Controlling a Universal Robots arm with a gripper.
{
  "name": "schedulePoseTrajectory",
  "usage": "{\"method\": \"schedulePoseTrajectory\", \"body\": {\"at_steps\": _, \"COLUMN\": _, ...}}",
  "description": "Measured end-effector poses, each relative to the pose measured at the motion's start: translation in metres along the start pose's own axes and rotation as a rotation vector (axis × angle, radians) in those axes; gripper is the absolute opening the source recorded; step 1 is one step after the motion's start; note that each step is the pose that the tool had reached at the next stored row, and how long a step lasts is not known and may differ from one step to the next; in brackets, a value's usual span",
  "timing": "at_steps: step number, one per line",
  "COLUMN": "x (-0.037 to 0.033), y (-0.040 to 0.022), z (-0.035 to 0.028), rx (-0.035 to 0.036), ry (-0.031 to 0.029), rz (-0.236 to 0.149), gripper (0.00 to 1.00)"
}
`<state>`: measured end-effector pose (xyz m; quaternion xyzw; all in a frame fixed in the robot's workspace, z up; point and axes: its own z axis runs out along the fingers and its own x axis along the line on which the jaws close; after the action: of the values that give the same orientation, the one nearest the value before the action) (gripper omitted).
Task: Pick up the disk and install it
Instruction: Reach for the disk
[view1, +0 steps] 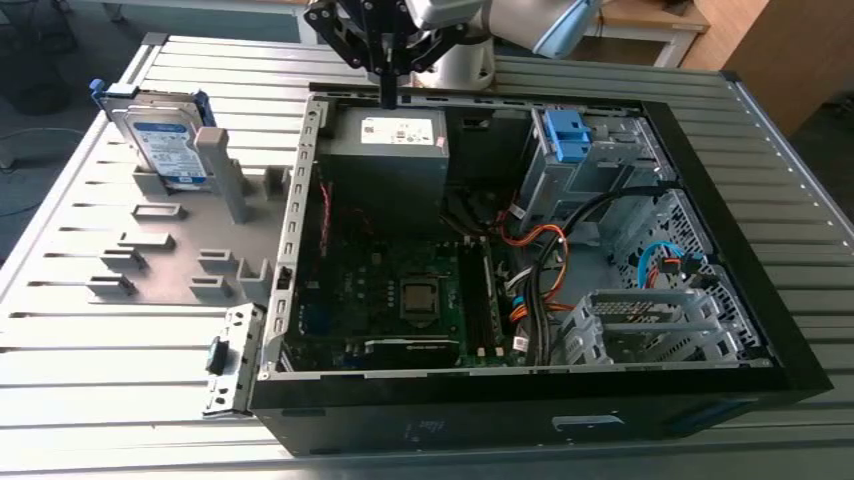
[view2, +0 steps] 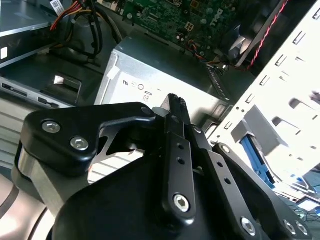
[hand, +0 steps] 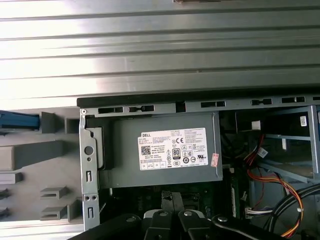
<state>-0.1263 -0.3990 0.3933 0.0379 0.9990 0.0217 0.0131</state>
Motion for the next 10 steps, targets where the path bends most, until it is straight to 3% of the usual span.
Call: {"method": "schedulePoseTrajectory", "body": {"at_steps": 10, "x": 0.0056, "y": -0.0004, "z": -0.0001, "rx": -0.0001, "ry": -0.0002, "rz": 0.000, "gripper": 0.11}}
